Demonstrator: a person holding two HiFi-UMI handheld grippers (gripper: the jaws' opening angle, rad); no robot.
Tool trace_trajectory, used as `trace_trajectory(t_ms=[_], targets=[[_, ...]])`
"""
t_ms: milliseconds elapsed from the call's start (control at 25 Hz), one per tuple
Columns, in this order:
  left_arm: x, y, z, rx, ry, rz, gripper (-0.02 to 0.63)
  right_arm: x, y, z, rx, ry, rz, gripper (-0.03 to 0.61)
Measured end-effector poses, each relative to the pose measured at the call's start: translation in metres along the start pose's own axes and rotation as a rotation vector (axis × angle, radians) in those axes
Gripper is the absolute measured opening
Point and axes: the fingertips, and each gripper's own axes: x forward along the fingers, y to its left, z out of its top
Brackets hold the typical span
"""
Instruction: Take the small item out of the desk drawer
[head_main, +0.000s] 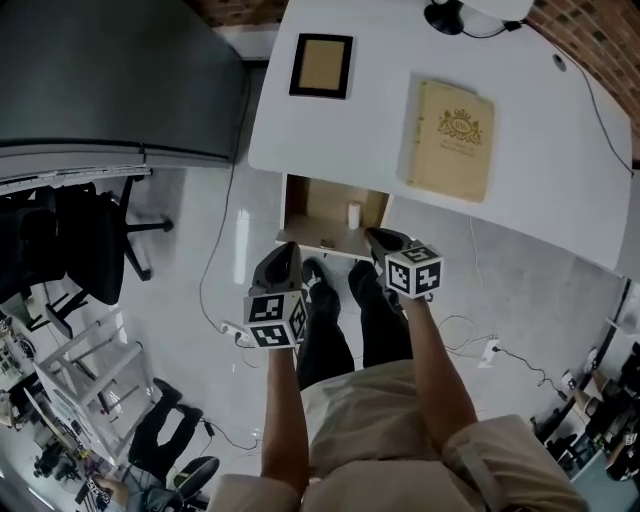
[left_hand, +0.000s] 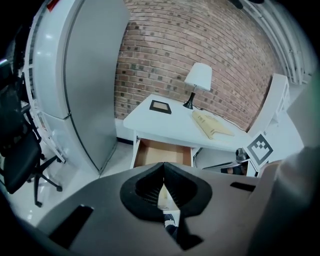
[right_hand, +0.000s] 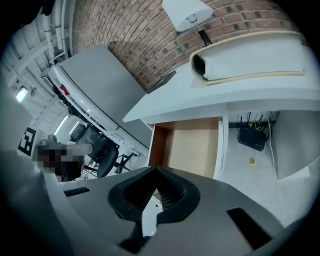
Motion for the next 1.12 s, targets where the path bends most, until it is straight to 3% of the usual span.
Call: trace_trajectory(t_ms=[160, 400, 640, 800, 1040, 1120], targets=[[0.007, 0.007, -0.005, 0.039, 0.007, -0.058, 0.017, 0.012, -0.008, -0.012, 0.093, -0.050, -0.015, 0.020], [0.036, 0.007, -0.016, 0.085, 0.053, -0.199, 0.017, 0.028, -0.024, -0.040, 0.125, -0.058, -0.187, 0.020], [0.055, -0.003, -0.026, 0.206, 0.096, -0.341, 0.017, 0.038, -0.043, -0.056, 0.151, -0.080, -0.318, 0.020], [0.076, 0.000, -0.041, 0.211, 0.143, -0.362, 0.017, 0.053, -0.057, -0.058, 0.141, -0.069, -0.349, 0.020], [0.101, -0.002, -0.053, 0.251, 0.147, -0.416, 0.017, 0.081, -0.076, -0.067, 0.115, -0.024, -0.382, 0.021], [0.107, 0.002, -0.057, 0.255, 0.144, -0.418, 0.017, 0.094, -0.082, -0.069, 0.099, 0.006, -0.366, 0.093]])
